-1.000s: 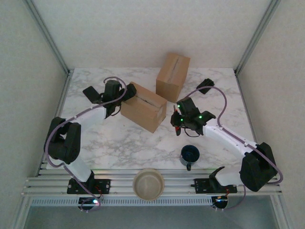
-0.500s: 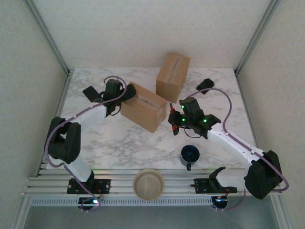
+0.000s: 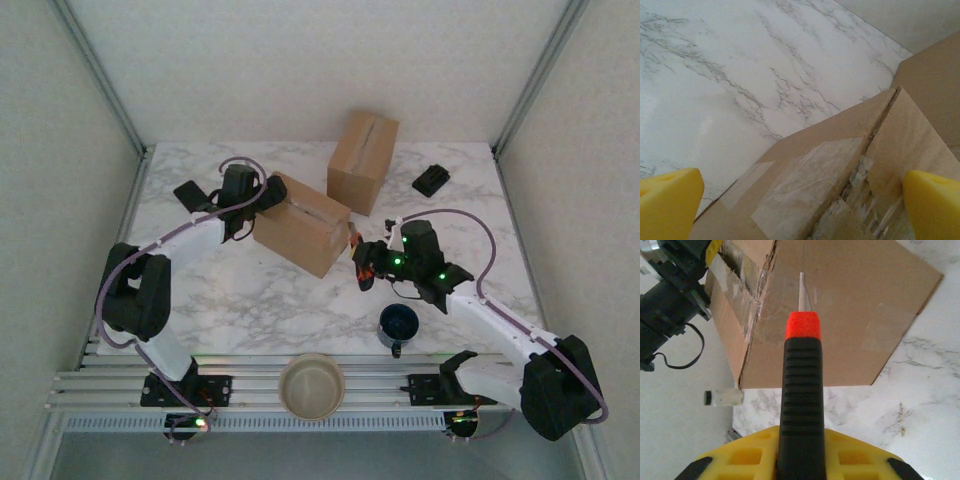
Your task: Unpack the express box
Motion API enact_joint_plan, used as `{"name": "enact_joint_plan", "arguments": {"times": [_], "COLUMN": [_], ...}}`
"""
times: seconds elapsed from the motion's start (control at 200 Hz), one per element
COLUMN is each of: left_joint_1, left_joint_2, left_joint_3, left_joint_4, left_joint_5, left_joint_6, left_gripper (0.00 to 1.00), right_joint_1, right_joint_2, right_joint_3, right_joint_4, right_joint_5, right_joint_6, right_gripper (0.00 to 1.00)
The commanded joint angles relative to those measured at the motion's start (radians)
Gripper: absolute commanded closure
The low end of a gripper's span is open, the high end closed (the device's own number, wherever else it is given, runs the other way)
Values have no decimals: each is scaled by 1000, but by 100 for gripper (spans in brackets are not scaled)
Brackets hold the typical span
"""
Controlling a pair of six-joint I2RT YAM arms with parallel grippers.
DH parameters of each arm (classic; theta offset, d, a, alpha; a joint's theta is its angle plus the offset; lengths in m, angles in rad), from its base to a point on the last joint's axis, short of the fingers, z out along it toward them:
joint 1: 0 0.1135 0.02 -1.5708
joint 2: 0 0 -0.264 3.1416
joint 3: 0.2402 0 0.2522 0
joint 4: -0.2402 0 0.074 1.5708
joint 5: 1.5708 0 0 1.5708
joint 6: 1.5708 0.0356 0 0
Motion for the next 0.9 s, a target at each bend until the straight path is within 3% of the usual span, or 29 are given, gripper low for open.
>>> {"name": "enact_joint_plan", "arguments": {"times": [0.0, 0.396, 0.896], "left_joint_1": [-5, -5, -5], "left_joint_2": [90, 94, 101], "left_joint_3": [-51, -43, -35], "left_joint_4": [-263, -269, -269], "left_joint_5": [-74, -74, -71], "left_joint_6": [26, 27, 29], "left_gripper": [0, 0, 0], "right_joint_1": [-14, -14, -15], "right_joint_2": [14, -44, -18], "right_joint_3": [-37, -27, -38], "right_joint_4": [203, 119, 129], "right_joint_5": [-117, -93, -92], "right_joint_6": [67, 18, 76], "right_gripper": [100, 100, 100]}}
